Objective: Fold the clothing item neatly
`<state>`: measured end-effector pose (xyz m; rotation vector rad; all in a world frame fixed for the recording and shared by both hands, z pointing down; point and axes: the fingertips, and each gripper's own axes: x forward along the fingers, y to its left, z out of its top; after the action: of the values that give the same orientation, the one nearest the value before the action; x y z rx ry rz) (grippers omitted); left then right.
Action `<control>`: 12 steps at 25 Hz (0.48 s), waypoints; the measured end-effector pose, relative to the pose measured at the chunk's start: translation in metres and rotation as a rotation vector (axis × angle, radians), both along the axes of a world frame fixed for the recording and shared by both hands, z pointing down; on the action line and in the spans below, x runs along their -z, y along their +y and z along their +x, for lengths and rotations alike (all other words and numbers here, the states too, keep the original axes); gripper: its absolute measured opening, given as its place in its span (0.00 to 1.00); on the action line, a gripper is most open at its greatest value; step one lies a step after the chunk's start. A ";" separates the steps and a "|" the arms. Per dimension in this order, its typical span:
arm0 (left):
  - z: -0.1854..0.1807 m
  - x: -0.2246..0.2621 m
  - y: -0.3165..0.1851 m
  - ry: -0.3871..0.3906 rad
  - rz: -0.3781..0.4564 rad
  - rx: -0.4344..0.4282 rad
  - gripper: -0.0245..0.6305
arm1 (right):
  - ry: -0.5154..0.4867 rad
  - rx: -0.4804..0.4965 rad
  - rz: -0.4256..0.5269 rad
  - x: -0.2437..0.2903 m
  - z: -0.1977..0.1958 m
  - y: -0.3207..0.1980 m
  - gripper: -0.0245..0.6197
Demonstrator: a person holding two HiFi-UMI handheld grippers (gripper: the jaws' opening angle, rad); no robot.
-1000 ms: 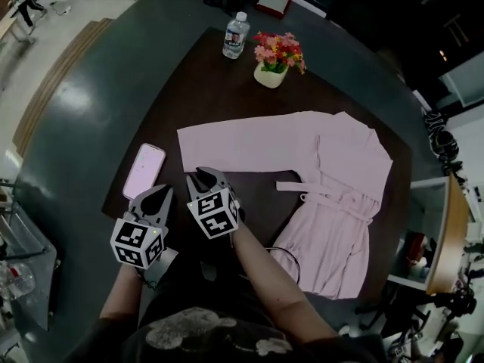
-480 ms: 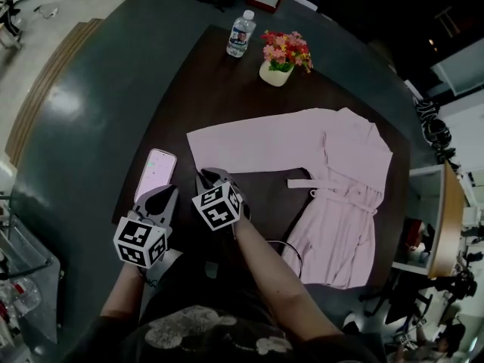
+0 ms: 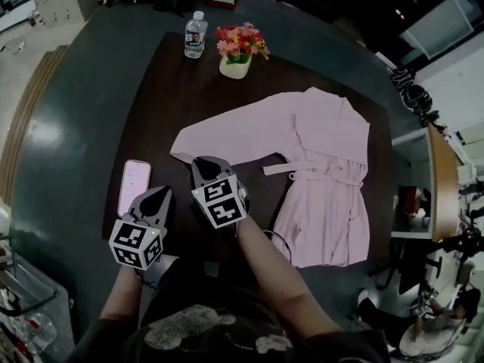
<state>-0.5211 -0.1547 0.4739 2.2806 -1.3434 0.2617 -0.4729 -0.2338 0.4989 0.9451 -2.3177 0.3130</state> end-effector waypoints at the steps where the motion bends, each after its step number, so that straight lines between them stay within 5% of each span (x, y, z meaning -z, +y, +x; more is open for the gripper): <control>1: 0.006 0.001 -0.002 -0.004 0.005 -0.011 0.05 | -0.023 -0.032 0.013 0.009 0.013 -0.007 0.05; 12: 0.115 0.015 -0.023 -0.058 0.033 -0.034 0.05 | -0.155 -0.352 0.088 0.059 0.237 -0.079 0.05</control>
<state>-0.4065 -0.1776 0.4588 2.3414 -1.3476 0.3221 -0.2360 -0.3129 0.4402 1.4212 -2.3104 0.4437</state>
